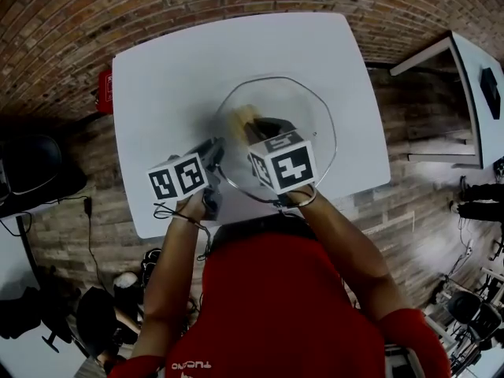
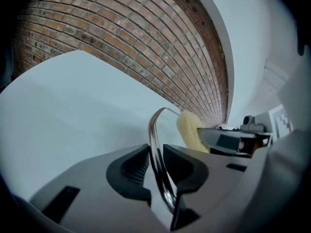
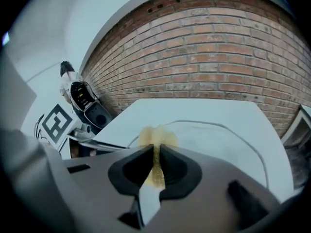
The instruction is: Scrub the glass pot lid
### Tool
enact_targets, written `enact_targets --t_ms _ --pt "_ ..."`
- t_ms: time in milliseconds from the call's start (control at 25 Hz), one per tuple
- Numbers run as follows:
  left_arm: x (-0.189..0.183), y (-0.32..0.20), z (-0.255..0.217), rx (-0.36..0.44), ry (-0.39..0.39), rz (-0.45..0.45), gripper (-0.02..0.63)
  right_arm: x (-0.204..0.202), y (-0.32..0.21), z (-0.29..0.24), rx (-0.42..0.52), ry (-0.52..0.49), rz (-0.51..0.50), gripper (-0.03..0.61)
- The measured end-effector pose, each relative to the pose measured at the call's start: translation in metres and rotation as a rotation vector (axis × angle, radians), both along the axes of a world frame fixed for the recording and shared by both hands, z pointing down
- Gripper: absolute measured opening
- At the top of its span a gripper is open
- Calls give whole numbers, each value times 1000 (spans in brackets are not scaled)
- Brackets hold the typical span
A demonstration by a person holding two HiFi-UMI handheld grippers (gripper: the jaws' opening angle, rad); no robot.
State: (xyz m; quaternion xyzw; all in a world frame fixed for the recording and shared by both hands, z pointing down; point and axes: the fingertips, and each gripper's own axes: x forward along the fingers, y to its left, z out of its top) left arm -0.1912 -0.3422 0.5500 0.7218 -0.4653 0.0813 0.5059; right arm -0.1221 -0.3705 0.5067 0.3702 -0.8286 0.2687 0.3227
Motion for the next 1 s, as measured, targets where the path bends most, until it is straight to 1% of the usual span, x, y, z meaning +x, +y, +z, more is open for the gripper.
enact_targets --t_ms 120,200,320,480,560,640,880,1000 --pt "0 -1 -1 2 -4 -1 99 -23 20 13 -22 16 -57 54" --pt "0 -1 0 0 -3 -2 98 -28 27 23 -32 28 -70 54" --pt "0 1 0 -2 1 -8 97 -25 29 32 -40 42 -63 54" --pt "1 2 0 2 -4 -11 97 -9 26 32 -31 71 -48 54" --pt "1 2 0 2 -6 -12 97 7 22 34 -25 98 -28 54" --pt "1 2 0 3 -7 -14 97 34 16 38 -20 129 9 54" --pt "0 0 0 5 -7 -16 97 129 -5 32 0 222 181 54" --pt "1 0 -1 7 -13 -14 97 162 -7 35 1 217 241 54"
